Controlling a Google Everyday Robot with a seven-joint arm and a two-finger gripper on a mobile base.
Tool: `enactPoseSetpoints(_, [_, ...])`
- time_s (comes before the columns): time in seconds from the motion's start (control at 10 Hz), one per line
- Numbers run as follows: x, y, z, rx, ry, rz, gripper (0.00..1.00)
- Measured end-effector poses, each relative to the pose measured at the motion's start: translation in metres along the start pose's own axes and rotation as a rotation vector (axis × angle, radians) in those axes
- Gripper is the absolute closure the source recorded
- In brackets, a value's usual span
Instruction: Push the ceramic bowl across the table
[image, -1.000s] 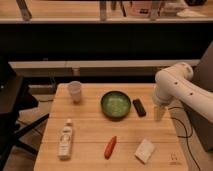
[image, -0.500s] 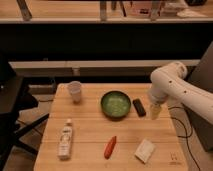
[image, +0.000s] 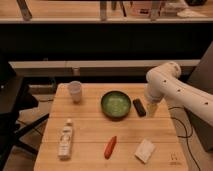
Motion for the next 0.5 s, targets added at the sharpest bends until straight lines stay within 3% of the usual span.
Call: enactPoseSetpoints(0.5, [-0.007, -0.008, 0.021, -0.003, -0.007, -0.012, 0.20])
